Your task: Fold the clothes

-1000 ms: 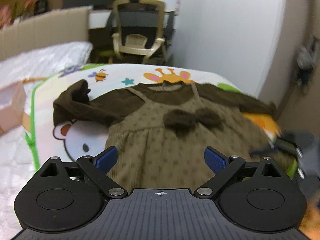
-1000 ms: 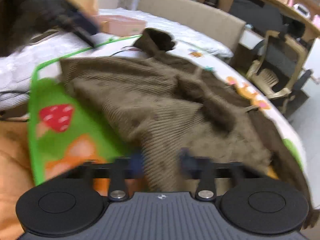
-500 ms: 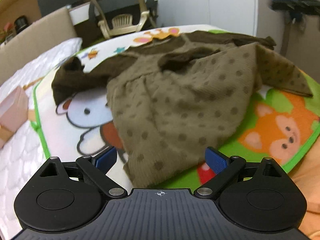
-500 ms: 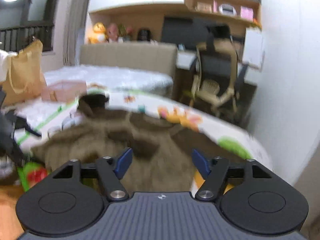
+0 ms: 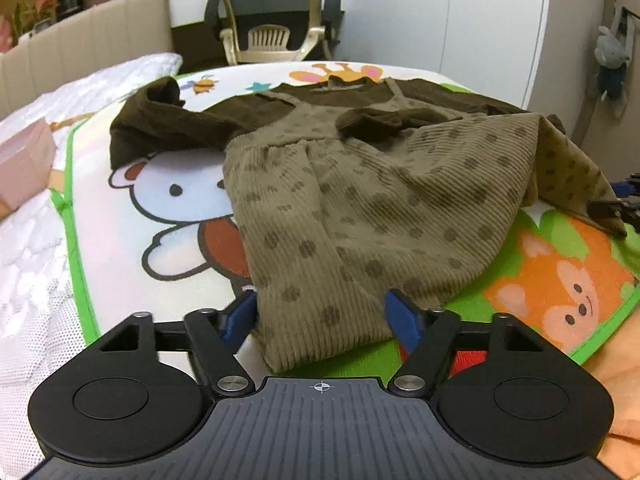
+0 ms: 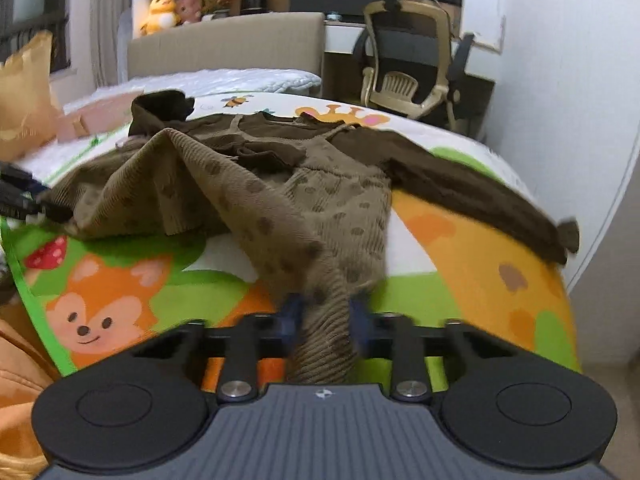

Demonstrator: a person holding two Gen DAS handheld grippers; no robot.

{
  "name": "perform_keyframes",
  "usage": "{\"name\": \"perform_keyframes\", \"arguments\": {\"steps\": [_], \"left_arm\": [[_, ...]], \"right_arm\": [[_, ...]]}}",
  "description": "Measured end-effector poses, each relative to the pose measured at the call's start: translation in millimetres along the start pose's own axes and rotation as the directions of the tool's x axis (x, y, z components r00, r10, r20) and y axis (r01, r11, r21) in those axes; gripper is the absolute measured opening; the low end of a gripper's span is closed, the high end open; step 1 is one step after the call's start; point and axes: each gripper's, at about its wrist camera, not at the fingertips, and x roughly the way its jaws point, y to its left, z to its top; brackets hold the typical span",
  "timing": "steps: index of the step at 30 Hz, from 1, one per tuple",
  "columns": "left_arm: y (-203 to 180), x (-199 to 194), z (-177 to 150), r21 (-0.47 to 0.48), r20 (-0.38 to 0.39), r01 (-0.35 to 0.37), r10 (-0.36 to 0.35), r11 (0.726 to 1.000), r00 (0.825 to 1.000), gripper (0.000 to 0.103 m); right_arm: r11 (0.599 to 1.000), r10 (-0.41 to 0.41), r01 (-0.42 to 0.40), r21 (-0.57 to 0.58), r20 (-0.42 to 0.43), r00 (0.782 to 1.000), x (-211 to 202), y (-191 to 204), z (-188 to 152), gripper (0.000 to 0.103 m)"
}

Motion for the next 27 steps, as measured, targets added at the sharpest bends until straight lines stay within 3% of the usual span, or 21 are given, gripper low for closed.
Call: {"name": "perform_keyframes", "arguments": {"steps": [1, 2, 3, 8, 11, 12, 15, 18, 20, 24, 27], "left_arm": [[-2, -1, 1, 0.007, 0.009, -0.003, 0.003, 1.0, 1.0, 0.034], [-4, -3, 3, 0.018, 0.015, -0.009, 0.009, 1.0, 1.0, 0.022], [-5, -6, 7, 0.036, 0.029, -0.025, 0.024, 0.999, 0.999, 0.018], [11, -52, 39, 0.011, 0.141, -0.035, 0.033, 0.999, 0.989, 0.017], [20, -75, 46, -0.025, 0.17, -0.014, 0.018, 1.0, 0.985, 0.018], [21, -78, 45, -0.032, 0.163, -0.005, 0.01, 0.999, 0.987, 0.019], [25, -80, 35, -0.057, 0.126, 0.015, -0.008, 0.998, 0.992, 0.029], [32, -79, 25, -0.092, 0.096, 0.056, -0.047, 0.994, 0.994, 0.044], [36, -79, 24, -0.115, 0.096, 0.078, -0.067, 0.99, 0.993, 0.067], [37, -74, 28, -0.127, 0.099, 0.101, -0.089, 0.987, 0.991, 0.074], [25, -61, 27, -0.115, 0.065, 0.154, -0.147, 0.981, 0.987, 0.075]], "right_arm": [[1.0, -0.001, 0.001, -0.011, 0.018, 1.0, -5, -2, 6, 0.01], [1.0, -0.003, 0.003, -0.018, 0.04, 0.999, -11, -4, 13, 0.01], [1.0, -0.001, 0.002, -0.016, 0.068, 0.998, -20, -8, 20, 0.01], [1.0, 0.012, -0.009, -0.013, 0.183, 0.983, -74, -21, 46, 0.008], [0.999, 0.039, -0.033, -0.041, 0.173, 0.984, -88, -22, 41, 0.009], [0.998, 0.043, -0.037, -0.044, 0.157, 0.987, -88, -24, 36, 0.015], [1.0, 0.012, -0.012, -0.004, 0.114, 0.993, -81, -34, 23, 0.035], [1.0, 0.009, -0.012, 0.029, 0.101, 0.995, -74, -39, 19, 0.037], [0.999, 0.025, -0.028, 0.031, 0.096, 0.995, -68, -37, 19, 0.043], [0.991, 0.129, -0.13, 0.012, 0.062, 0.99, -44, -16, 19, 0.046], [0.966, 0.256, -0.255, -0.035, 0.004, 0.967, -29, 15, 13, 0.046]]}}
